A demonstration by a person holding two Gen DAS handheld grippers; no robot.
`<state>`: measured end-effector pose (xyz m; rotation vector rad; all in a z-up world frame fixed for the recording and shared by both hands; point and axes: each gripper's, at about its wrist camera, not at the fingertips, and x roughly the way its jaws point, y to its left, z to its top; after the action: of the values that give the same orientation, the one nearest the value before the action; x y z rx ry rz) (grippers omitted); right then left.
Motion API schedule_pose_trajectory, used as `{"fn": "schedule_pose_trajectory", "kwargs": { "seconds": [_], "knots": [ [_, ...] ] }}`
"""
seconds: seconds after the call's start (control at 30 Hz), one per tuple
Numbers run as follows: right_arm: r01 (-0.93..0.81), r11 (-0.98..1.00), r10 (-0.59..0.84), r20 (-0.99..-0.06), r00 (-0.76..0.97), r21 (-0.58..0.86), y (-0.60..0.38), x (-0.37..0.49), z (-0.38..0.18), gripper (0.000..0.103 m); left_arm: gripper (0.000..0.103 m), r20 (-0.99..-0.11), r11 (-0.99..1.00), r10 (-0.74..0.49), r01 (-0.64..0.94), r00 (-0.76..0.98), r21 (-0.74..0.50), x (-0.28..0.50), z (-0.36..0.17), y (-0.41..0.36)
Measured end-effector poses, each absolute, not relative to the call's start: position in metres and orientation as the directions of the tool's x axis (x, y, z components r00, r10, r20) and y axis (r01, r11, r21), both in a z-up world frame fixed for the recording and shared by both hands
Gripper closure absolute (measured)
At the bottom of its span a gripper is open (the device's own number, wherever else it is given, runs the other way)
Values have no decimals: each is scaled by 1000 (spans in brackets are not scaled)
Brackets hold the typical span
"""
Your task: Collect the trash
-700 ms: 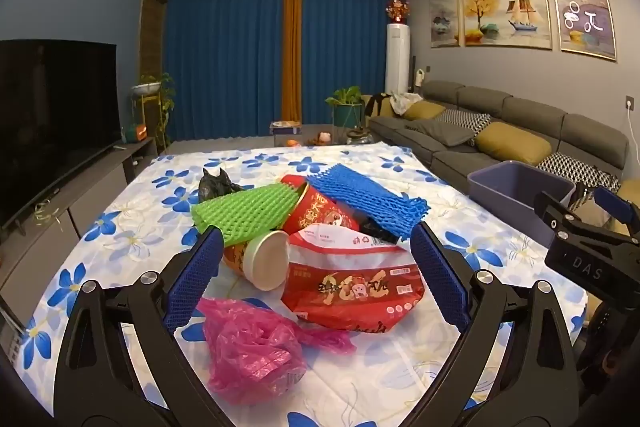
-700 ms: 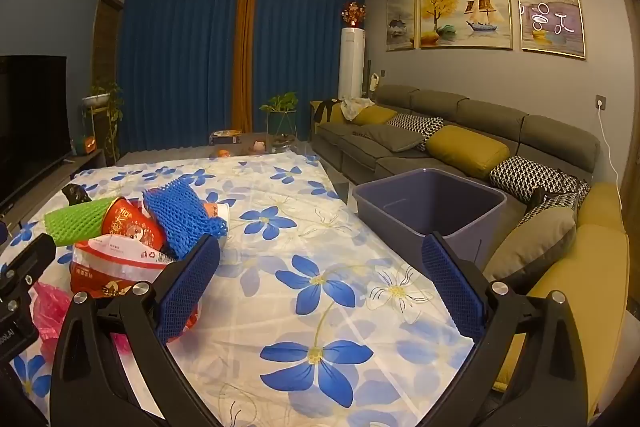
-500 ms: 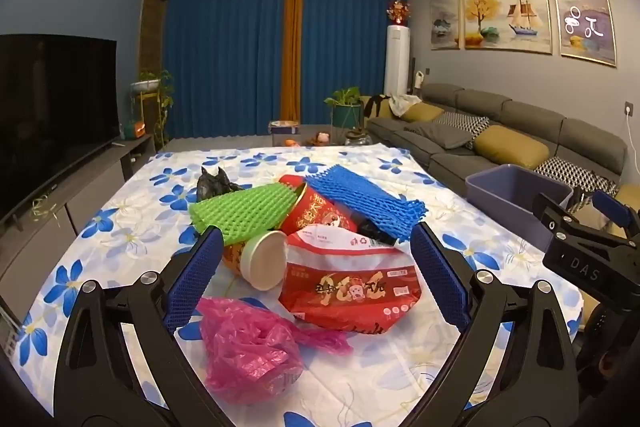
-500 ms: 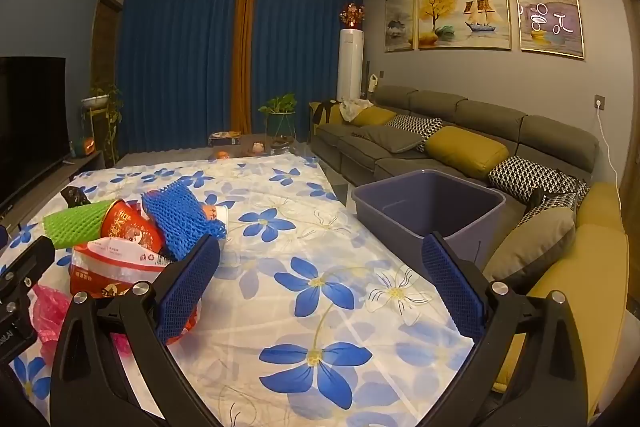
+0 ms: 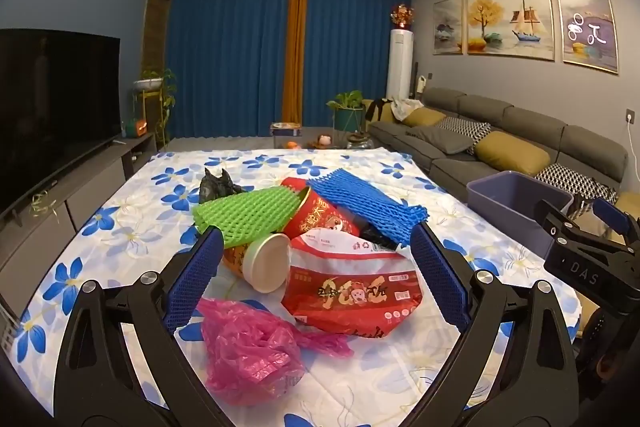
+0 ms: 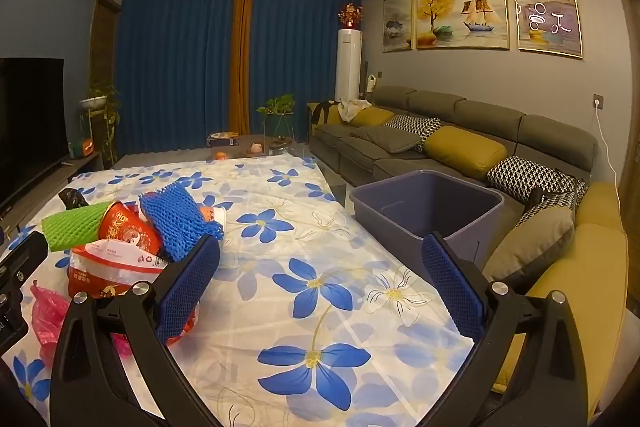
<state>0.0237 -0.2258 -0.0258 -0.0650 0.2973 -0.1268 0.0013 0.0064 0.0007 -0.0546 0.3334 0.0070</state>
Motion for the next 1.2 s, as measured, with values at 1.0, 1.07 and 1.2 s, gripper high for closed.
{"fn": "schedule_pose_trajectory", "kwargs": {
  "seconds": [1.0, 1.07, 1.2],
  "knots": [
    [136, 988, -153, -280, 948, -79, -229, 20, -28, 5, 10, -323, 998, -12, -11, 946, -69, 1, -1, 7],
    [137, 988, -153, -282, 947, -77, -229, 21, -28, 5, 10, -324, 997, -11, -12, 946, -70, 1, -1, 7],
    [135, 988, -152, -282, 947, -76, -229, 20, -28, 5, 10, -324, 997, -8, -16, 946, -71, 2, 0, 7]
  ]
}}
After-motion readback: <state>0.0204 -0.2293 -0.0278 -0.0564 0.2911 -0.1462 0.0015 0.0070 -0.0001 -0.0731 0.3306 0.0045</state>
